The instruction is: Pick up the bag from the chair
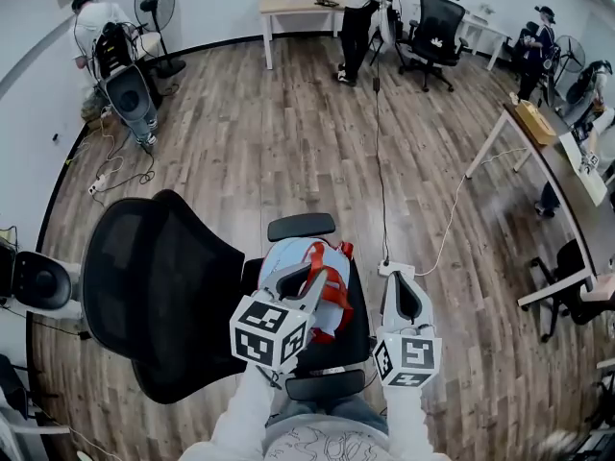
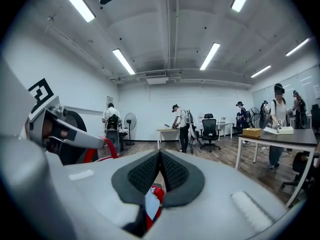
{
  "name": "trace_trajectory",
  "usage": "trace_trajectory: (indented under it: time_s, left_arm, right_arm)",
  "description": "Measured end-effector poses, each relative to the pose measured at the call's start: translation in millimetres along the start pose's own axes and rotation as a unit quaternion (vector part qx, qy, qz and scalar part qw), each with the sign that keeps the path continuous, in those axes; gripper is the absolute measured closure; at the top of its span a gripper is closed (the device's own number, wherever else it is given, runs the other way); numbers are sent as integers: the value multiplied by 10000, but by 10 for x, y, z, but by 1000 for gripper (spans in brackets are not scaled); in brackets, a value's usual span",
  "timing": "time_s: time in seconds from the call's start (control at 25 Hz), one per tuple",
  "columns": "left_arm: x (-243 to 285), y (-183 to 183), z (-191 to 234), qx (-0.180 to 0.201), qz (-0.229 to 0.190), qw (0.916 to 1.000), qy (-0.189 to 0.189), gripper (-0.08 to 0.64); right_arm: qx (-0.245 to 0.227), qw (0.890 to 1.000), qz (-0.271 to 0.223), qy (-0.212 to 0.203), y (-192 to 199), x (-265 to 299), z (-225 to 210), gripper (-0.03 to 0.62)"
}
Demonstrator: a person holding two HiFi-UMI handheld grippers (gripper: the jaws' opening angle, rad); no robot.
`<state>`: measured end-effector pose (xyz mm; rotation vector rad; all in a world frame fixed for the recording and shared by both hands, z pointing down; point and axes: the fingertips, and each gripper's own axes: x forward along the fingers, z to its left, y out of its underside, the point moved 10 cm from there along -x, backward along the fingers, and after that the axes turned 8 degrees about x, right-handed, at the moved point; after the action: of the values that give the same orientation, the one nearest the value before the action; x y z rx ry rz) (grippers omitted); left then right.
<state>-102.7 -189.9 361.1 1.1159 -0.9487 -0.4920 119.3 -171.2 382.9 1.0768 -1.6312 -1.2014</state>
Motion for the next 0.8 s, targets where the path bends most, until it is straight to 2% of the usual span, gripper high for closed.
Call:
trace_trajectory:
  time_s: [0.36, 0.8]
  left_arm:
    - [-398, -178, -30, -236, -499, 9981, -258, 499]
    - [-752, -229, -33, -183, -882, 9943, -567, 500]
  right_arm:
    - [-83, 9993, -255, -276, -174, 7, 252, 583]
    - [-61, 9981, -491, -358, -320, -66, 436, 583]
